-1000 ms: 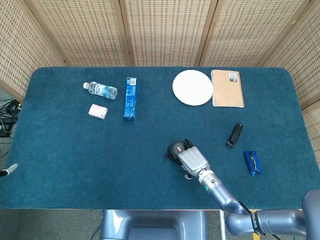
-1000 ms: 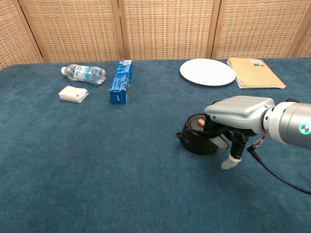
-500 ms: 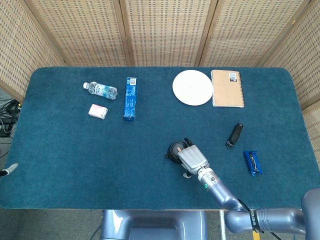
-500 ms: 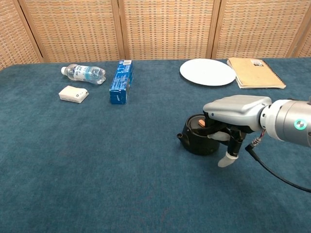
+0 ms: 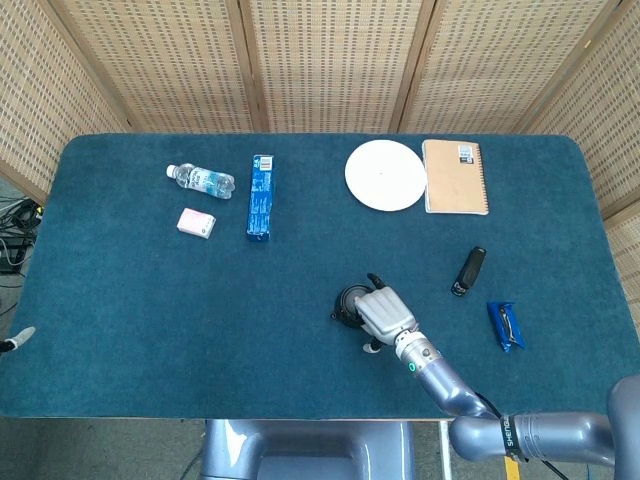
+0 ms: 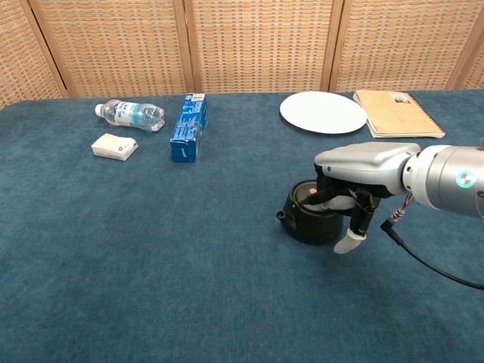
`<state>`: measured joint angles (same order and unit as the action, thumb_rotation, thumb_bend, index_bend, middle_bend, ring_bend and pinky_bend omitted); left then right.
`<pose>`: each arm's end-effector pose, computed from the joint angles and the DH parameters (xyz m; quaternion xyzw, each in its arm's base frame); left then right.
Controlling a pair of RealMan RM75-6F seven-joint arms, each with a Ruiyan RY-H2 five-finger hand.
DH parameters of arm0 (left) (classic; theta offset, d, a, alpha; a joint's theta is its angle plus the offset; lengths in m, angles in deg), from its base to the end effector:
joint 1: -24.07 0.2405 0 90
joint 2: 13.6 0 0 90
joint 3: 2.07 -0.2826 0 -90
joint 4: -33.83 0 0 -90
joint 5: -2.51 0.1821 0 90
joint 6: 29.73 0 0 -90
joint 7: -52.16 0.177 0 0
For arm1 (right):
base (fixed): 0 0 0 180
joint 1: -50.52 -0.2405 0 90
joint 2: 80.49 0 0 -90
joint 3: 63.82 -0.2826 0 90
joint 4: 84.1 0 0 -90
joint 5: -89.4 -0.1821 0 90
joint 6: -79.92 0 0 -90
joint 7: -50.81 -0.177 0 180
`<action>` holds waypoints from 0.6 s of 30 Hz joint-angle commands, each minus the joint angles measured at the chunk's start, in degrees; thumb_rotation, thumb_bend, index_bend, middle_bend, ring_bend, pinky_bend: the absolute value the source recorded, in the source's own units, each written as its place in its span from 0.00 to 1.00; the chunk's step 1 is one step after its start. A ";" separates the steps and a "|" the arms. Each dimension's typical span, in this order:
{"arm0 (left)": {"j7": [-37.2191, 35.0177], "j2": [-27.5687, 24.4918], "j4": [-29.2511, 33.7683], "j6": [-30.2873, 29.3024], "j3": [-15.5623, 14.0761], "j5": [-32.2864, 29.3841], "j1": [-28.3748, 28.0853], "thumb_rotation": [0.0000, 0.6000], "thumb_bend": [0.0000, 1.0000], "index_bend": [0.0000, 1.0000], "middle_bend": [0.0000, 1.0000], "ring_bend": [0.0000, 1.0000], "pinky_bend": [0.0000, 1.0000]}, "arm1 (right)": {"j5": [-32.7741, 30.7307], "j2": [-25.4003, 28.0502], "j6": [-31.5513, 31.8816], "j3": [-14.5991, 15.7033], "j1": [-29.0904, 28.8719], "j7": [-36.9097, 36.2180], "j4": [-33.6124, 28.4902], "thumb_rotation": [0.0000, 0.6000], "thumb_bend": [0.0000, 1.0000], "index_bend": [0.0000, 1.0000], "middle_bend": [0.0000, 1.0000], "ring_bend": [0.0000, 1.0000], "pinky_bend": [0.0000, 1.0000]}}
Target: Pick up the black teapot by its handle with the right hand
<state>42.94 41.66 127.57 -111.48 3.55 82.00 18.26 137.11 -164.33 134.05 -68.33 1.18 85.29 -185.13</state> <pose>-0.3350 0.2270 0.2548 -0.5510 -0.4147 -0.3917 0.6091 -0.1312 -0.3512 -0.0129 0.8020 -0.3840 0.2821 0.3603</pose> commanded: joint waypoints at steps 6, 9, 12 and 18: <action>-0.09 -0.02 -0.01 -0.08 -0.07 0.17 0.05 1.00 0.00 0.00 0.00 0.00 0.00 | 0.53 -0.82 3.27 -0.45 -0.33 1.90 -0.29 1.00 0.00 1.00 0.96 0.77 0.00; -0.13 -0.02 -0.05 -0.09 -0.07 0.19 0.06 1.00 0.00 0.00 0.00 0.00 0.00 | 1.17 -1.19 3.60 -0.70 -0.25 1.38 -0.11 1.00 0.00 1.00 0.99 0.79 0.00; -0.25 -0.02 -0.12 -0.08 -0.04 0.13 0.07 1.00 0.00 0.00 0.00 0.00 0.00 | 1.23 -1.59 4.15 -1.05 -0.25 1.37 0.35 1.00 0.00 1.00 1.00 0.80 0.00; -0.37 -0.03 -0.21 -0.10 -0.07 0.17 0.10 1.00 0.00 0.00 0.00 0.00 0.00 | -0.92 -2.20 4.91 -2.01 -0.52 1.90 0.11 1.00 0.00 1.00 1.00 0.83 0.00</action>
<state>42.57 41.63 127.36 -111.58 3.48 82.17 18.36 136.47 -166.38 138.70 -70.15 0.76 86.91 -184.94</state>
